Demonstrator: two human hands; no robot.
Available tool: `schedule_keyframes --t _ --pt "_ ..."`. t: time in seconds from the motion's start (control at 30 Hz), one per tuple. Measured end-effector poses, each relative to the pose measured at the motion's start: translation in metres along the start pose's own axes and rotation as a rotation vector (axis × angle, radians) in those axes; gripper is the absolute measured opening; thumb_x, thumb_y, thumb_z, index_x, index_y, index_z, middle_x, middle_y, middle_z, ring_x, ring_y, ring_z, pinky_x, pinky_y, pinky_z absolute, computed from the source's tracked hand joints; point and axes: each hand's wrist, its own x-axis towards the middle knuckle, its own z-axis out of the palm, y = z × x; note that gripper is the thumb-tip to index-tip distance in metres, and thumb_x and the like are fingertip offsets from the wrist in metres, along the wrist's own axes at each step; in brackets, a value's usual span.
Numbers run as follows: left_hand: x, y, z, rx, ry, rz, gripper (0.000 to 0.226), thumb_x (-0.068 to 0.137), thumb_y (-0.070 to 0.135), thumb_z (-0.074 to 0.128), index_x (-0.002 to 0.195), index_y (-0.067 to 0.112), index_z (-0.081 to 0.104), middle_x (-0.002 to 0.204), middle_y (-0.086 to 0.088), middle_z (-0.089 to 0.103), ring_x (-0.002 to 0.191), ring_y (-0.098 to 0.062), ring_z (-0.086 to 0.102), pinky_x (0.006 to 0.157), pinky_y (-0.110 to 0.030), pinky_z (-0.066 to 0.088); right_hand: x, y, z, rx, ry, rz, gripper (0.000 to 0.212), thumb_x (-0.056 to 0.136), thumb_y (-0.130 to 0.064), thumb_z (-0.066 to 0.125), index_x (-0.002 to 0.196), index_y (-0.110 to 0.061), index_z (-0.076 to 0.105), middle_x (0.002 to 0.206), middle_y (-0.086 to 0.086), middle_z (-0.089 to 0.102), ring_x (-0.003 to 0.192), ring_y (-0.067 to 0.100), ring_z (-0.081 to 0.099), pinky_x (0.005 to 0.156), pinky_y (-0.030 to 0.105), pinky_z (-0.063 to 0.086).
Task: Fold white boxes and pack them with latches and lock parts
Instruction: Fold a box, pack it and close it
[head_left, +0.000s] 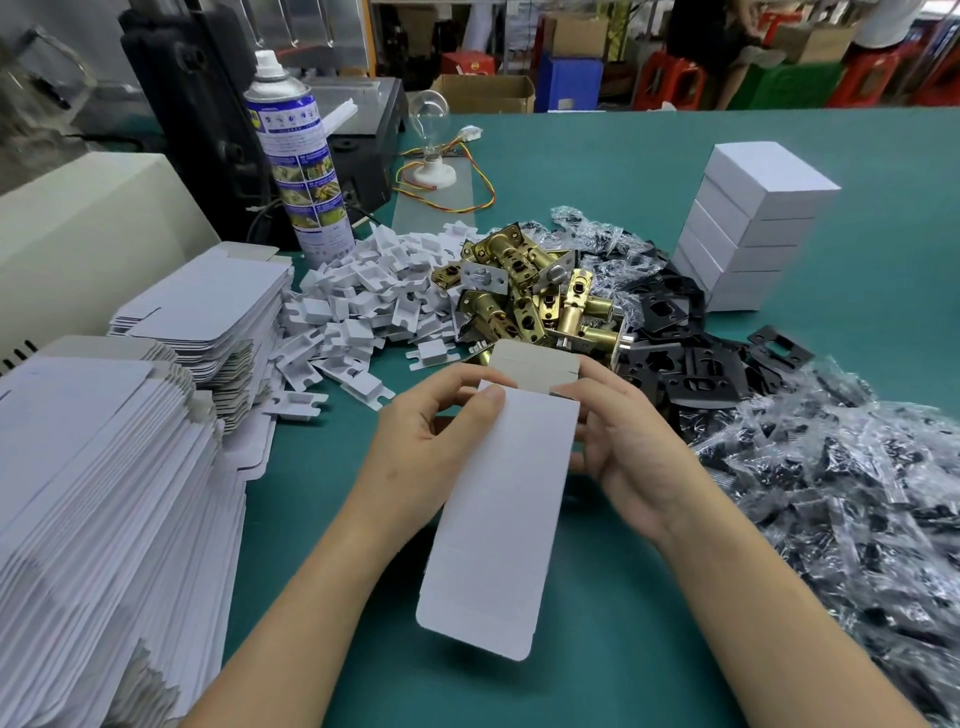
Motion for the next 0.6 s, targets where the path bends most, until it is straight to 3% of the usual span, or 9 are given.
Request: schedule_keyframes --t 0.13,0.33,0.5,0.6 --pt "-0.0002 0.0008 0.0007 0.031 -0.001 0.015 0.017 0.094 0.045 0.062 0.100 0.038 0.076 0.090 0.009 0.072 0.072 -0.007 0.063 0.059 -0.024 0.051 0.0009 0.0001 -0.0025 0.039 -0.053 0.046 0.034 0.092 -0.007 0.057 0.110 -0.027 0.078 0.117 0.006 0.076 0.082 0.012 0.071 0.060 0.026 0.057" --pt "-0.0009 0.0021 0.0010 0.014 -0.031 0.013 0.017 0.094 0.044 0.062 0.096 0.035 0.076 0.089 0.007 0.071 0.074 -0.011 0.062 0.062 -0.025 0.050 0.0023 0.0025 -0.0035 0.025 -0.027 0.031 0.038 0.091 0.000 0.056 0.113 -0.023 0.077 0.112 0.006 0.077 0.078 0.012 0.071 0.060 0.025 0.058" --pt "-0.0007 -0.0008 -0.0004 0.094 -0.026 0.050 0.017 0.096 0.046 0.062 0.099 0.038 0.077 0.091 0.010 0.073 0.070 -0.017 0.063 0.060 -0.030 0.048 0.0026 0.0014 -0.0057 -0.080 0.035 0.015 0.046 0.092 0.003 0.055 0.114 -0.031 0.078 0.115 0.006 0.077 0.084 0.017 0.073 0.064 0.030 0.061" --pt "-0.0021 -0.0034 0.0015 0.149 -0.013 0.084 0.014 0.097 0.044 0.062 0.100 0.041 0.076 0.079 0.023 0.067 0.057 -0.009 0.050 0.054 -0.016 0.038 0.0021 0.0001 -0.0064 -0.137 0.059 -0.021 0.046 0.092 0.002 0.057 0.115 -0.031 0.078 0.116 0.003 0.077 0.095 0.019 0.074 0.072 0.032 0.063"
